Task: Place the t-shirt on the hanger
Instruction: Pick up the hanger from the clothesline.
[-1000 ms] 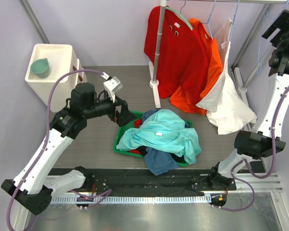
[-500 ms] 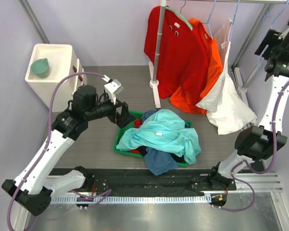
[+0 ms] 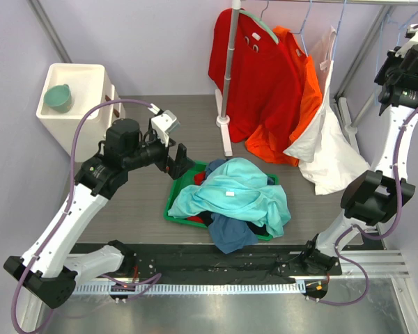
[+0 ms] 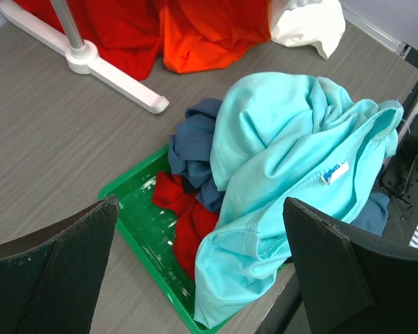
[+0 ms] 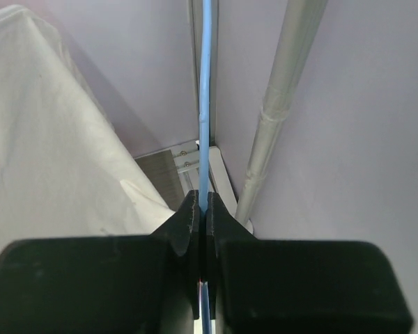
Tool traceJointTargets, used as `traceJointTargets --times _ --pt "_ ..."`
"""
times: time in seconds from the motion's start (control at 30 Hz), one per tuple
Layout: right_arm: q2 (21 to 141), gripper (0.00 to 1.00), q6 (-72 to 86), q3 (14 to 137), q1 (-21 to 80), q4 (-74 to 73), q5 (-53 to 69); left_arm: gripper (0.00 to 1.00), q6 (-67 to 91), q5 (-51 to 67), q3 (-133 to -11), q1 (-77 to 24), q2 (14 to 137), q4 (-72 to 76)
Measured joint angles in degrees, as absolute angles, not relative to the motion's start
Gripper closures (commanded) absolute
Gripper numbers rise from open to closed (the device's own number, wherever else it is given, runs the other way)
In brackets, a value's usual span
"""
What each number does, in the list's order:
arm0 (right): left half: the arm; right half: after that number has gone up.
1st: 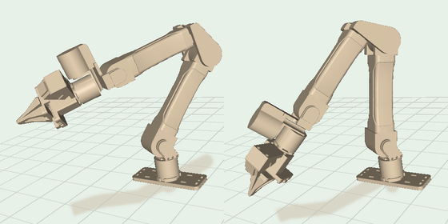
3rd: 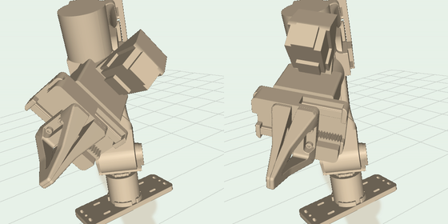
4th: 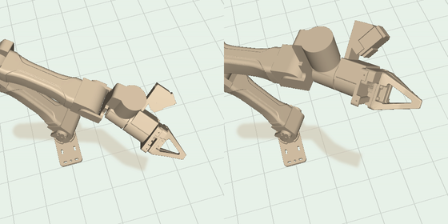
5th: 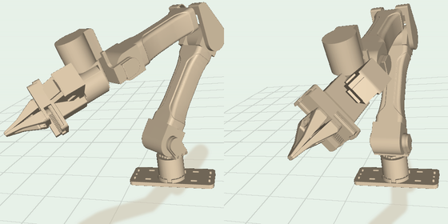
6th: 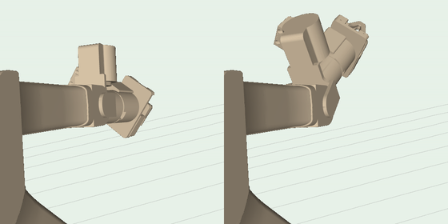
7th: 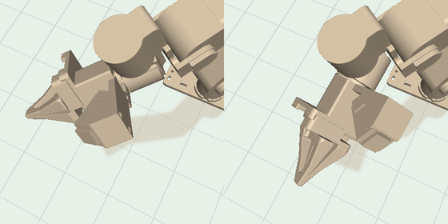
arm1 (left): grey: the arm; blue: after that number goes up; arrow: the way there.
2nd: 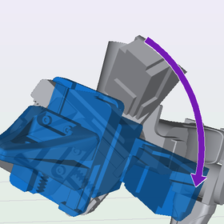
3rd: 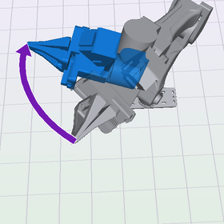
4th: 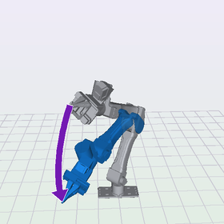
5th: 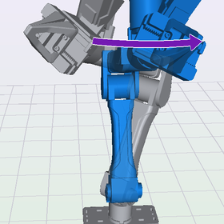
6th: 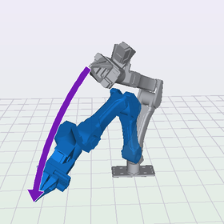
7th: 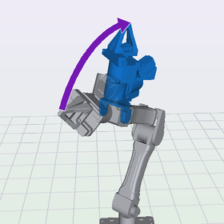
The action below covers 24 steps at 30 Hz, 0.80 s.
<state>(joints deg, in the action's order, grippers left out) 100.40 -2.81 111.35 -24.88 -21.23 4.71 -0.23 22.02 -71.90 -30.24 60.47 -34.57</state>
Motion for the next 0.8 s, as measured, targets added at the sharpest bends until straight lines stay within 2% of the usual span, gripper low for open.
traceJointTargets --times 0.33,0.8 --pt "97.9 0.99 -2.3 111.3 -24.9 -17.5 7.5 0.0 -2.0 21.2 -73.7 -30.2 60.5 -34.6" --pt "71.7 0.99 -6.2 97.0 -24.9 -22.1 4.6 0.0 -2.9 19.9 -75.7 -30.2 60.6 -37.6"
